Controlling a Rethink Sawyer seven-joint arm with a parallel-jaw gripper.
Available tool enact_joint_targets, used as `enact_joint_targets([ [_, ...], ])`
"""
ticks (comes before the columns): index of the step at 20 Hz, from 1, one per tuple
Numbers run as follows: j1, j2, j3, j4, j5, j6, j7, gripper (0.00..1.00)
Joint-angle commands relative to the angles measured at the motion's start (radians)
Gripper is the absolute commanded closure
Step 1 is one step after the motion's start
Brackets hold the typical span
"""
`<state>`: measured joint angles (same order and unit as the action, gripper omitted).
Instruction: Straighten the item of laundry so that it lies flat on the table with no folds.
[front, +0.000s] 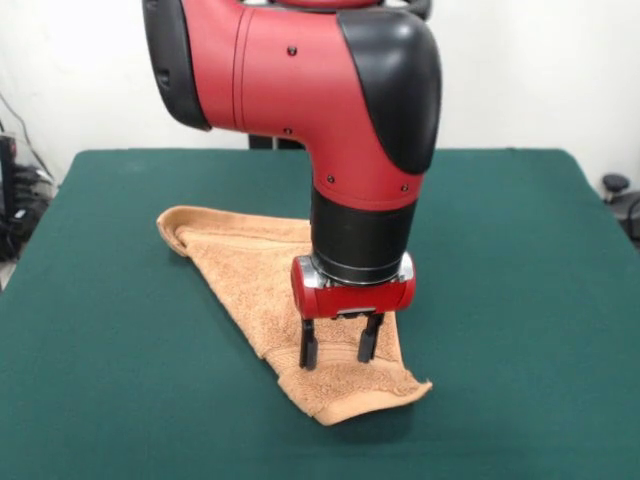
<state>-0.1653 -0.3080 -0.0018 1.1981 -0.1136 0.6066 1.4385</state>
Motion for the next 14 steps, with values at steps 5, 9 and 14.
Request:
enact_joint_targets([
  [5,0.008,0.002,0.072,0.035,0.002,-0.034,0.114,0.00],
  [9,0.006,-0.001,0.071,0.040,0.001,-0.035,0.115,0.00],
  [14,0.006,-0.004,0.071,0.044,0.001,-0.033,0.114,0.00],
])
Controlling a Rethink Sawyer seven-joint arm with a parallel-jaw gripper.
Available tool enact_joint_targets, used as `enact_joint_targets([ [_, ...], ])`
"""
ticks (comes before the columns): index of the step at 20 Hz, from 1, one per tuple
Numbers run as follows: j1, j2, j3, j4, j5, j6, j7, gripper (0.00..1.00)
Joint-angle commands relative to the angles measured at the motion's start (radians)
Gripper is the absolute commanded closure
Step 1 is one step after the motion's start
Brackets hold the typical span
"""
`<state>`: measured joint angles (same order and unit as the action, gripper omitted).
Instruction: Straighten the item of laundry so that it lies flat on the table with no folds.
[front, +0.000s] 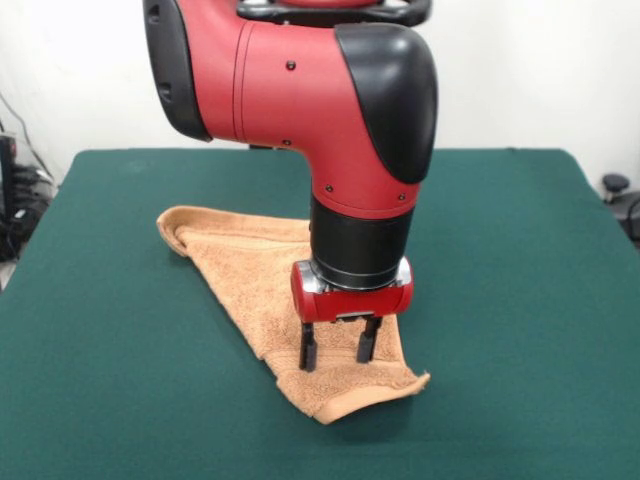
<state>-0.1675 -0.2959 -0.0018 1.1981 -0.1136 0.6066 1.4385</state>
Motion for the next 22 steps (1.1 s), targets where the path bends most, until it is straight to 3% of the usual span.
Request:
enact_joint_targets([
  [1,0.007,-0.016,0.071,0.045,0.001,-0.034,0.113,0.00],
  [22,0.004,-0.038,0.069,0.079,0.001,-0.036,0.117,0.00],
])
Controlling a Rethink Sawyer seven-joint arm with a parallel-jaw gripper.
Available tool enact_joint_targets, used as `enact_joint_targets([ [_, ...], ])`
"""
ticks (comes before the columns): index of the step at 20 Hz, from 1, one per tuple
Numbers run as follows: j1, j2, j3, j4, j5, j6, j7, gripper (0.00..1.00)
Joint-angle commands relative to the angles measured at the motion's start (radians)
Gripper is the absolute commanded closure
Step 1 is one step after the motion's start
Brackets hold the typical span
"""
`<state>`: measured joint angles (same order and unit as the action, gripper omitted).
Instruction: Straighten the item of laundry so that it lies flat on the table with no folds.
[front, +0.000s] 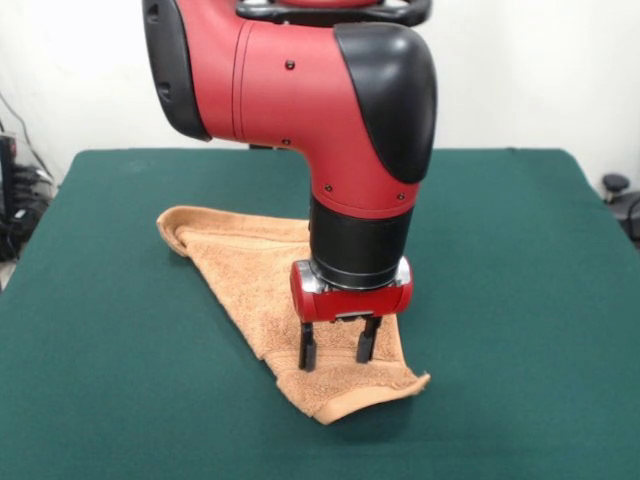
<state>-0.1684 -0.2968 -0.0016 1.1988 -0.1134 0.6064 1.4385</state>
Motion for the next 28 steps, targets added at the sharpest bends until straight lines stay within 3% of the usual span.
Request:
enact_joint_targets([
  [1,0.004,-0.038,0.069,0.082,0.002,-0.039,0.119,0.00],
  [28,0.011,-0.051,0.049,0.094,0.004,-0.033,0.147,0.00],
])
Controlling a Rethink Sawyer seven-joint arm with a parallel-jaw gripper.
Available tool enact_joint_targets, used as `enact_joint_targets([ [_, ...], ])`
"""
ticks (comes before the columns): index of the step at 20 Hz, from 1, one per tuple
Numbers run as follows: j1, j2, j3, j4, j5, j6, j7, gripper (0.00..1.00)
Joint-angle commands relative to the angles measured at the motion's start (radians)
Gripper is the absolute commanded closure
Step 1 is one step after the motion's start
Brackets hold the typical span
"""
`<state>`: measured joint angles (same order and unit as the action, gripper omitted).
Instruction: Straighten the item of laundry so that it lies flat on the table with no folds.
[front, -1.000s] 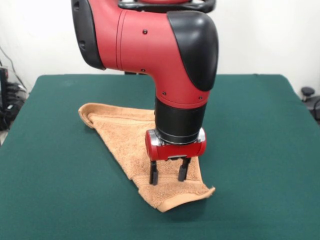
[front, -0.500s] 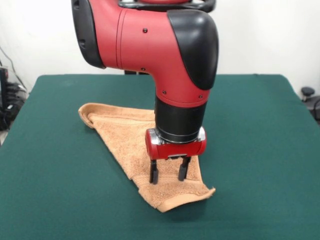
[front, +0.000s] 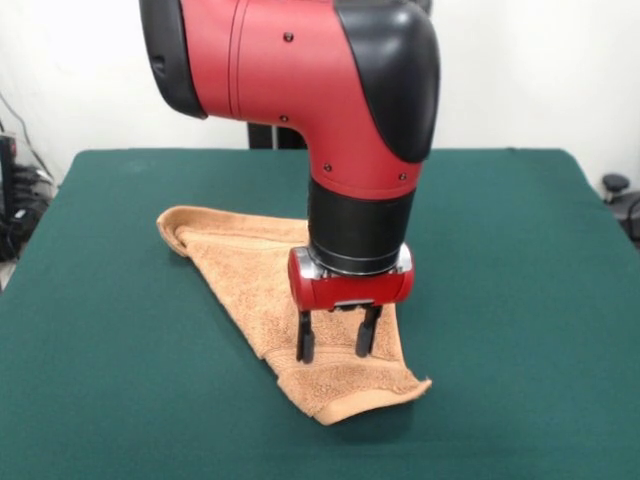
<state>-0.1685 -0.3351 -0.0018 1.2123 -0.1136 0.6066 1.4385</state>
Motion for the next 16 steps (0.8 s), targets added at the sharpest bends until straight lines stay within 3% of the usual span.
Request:
enact_joint_targets([
  [1,0.011,-0.014,0.049,0.082,0.005,-0.036,0.150,0.00],
  [16,0.010,-0.018,0.051,0.080,-0.002,-0.053,0.150,0.00],
])
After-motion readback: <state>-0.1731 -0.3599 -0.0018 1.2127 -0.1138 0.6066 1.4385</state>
